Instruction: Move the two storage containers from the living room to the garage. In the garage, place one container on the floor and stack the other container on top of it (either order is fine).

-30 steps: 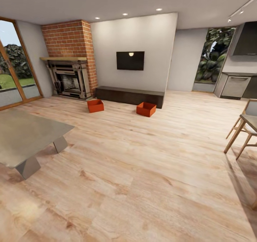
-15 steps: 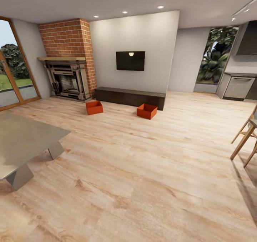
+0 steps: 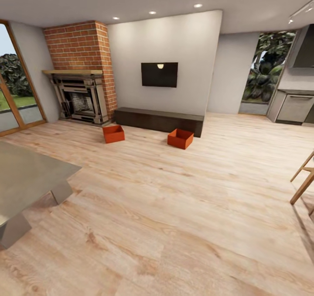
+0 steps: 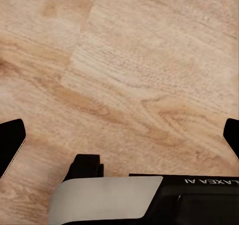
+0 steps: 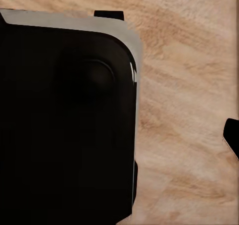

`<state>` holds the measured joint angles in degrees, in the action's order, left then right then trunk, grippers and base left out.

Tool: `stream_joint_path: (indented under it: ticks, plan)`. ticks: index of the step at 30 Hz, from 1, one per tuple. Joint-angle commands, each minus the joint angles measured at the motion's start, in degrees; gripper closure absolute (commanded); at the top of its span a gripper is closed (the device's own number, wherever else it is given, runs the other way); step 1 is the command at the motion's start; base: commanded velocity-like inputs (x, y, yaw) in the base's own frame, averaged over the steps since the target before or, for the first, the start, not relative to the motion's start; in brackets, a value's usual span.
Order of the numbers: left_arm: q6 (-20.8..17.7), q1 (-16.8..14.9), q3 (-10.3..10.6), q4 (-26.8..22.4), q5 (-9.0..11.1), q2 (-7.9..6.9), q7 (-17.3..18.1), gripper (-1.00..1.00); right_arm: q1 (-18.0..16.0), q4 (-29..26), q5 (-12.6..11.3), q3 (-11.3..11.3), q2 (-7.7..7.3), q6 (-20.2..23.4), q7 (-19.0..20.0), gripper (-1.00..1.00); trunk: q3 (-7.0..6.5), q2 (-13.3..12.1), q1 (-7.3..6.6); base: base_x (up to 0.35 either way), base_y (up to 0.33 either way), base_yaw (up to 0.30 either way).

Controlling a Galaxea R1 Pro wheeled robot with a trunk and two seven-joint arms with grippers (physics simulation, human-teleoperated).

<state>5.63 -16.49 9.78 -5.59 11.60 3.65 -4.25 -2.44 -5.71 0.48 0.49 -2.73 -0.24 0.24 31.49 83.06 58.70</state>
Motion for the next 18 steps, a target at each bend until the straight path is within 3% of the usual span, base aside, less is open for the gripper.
stream_joint_path:
  ticks: [1, 18]
  plan:
    - [0.2, 0.0, 0.5, 0.0, 0.5, 0.0, -0.2, -1.0, 0.0, 0.0, 0.0, 0.0, 0.0, 0.0, 0.0, -1.0, 0.05, 0.0, 0.03, 0.344, 0.0, 0.0]
    - [0.3, 0.0, 0.5, 0.0, 0.5, 0.02, -0.2, -1.0, 0.0, 0.0, 0.0, 0.0, 0.0, 0.0, 0.0, -1.0, 0.05, 0.0, 0.03, 0.344, 0.0, 0.0]
